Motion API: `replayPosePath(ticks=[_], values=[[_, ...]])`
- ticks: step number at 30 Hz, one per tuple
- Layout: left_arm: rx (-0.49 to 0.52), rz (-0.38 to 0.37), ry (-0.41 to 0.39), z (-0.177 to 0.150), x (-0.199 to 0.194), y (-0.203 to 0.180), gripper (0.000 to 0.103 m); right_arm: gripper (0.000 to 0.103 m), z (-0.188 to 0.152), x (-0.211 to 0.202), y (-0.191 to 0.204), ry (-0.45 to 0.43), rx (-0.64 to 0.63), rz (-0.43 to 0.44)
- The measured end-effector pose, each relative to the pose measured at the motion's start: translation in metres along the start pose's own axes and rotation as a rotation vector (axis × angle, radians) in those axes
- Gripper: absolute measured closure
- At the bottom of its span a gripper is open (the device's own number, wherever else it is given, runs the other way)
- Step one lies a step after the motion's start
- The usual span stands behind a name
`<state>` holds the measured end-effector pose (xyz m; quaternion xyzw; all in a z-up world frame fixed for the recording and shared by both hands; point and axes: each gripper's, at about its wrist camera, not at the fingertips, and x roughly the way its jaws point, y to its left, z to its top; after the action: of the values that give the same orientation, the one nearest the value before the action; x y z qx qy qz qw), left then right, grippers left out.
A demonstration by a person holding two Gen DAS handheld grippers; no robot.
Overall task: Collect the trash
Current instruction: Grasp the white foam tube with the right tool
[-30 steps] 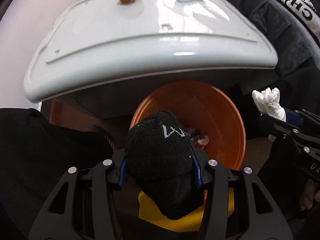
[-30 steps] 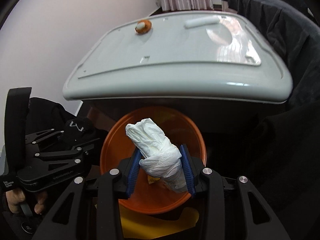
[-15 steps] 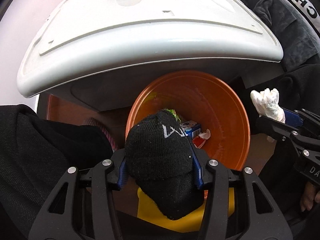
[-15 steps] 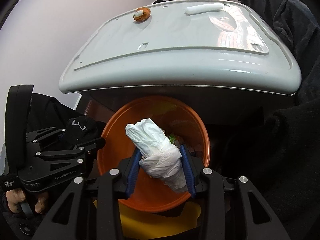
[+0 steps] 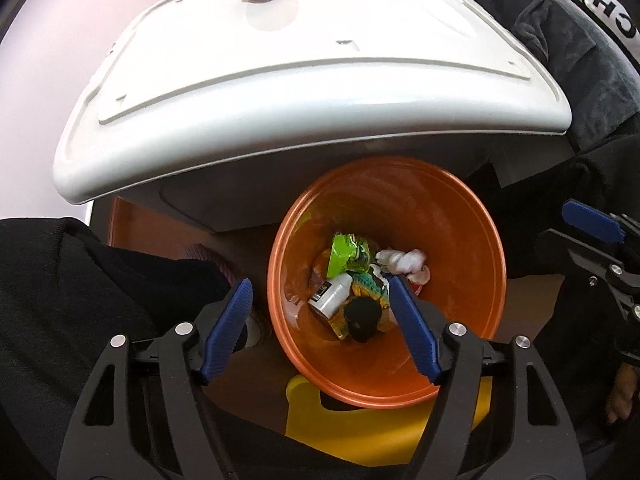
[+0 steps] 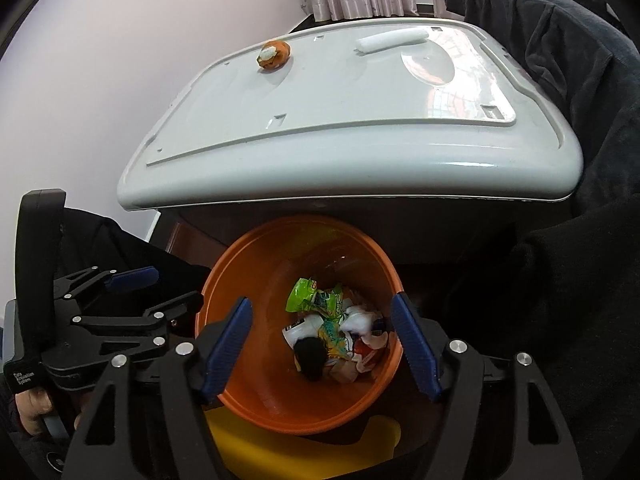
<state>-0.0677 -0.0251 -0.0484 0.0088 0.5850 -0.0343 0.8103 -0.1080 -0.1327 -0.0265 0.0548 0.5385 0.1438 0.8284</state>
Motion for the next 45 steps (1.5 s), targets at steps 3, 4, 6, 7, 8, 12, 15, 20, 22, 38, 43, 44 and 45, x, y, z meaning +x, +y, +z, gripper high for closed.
replayPosePath(ticks=[3, 4, 6, 7, 8, 12, 15, 20, 22, 38, 43, 44, 45], values=[[-0.018, -0.003, -0.031, 0.008, -0.005, 0.01, 0.033, 0.032, 0.01, -0.001, -0.005, -0.005, 0.011, 0.003], [-0.025, 0.005, -0.057, 0.012, -0.01, 0.014, 0.033, 0.032, 0.013, -0.001, -0.006, -0.008, 0.016, 0.002], [-0.024, 0.026, -0.108, 0.022, -0.019, 0.018, 0.032, 0.032, 0.028, -0.002, -0.01, -0.017, 0.026, 0.003], [-0.024, 0.04, -0.136, 0.029, -0.023, 0.021, 0.031, 0.032, 0.034, -0.003, -0.011, -0.022, 0.027, 0.003], [-0.031, 0.046, -0.154, 0.034, -0.027, 0.023, 0.029, 0.032, 0.043, -0.003, -0.011, -0.033, 0.023, 0.001], [-0.077, 0.034, -0.216, 0.071, -0.034, 0.038, 0.027, 0.031, 0.082, 0.002, -0.013, -0.051, 0.017, -0.005], [-0.085, 0.052, -0.237, 0.096, -0.031, 0.043, 0.027, 0.031, 0.115, 0.012, -0.016, -0.062, 0.026, -0.025], [-0.112, 0.063, -0.239, 0.143, -0.015, 0.051, 0.027, 0.031, 0.167, 0.03, -0.03, -0.091, 0.072, -0.051], [-0.125, 0.064, -0.243, 0.161, -0.011, 0.056, 0.027, 0.031, 0.184, 0.038, -0.037, -0.099, 0.092, -0.059], [-0.164, 0.122, -0.278, 0.227, 0.0, 0.081, 0.027, 0.03, 0.308, 0.127, -0.07, -0.077, 0.218, -0.193], [-0.211, 0.094, -0.245, 0.227, 0.01, 0.088, 0.027, 0.028, 0.327, 0.149, -0.083, -0.066, 0.31, -0.19], [-0.216, 0.094, -0.243, 0.227, 0.01, 0.088, 0.027, 0.028, 0.328, 0.151, -0.084, -0.065, 0.324, -0.188], [-0.219, 0.094, -0.242, 0.226, 0.011, 0.088, 0.027, 0.028, 0.33, 0.154, -0.086, -0.065, 0.344, -0.186]])
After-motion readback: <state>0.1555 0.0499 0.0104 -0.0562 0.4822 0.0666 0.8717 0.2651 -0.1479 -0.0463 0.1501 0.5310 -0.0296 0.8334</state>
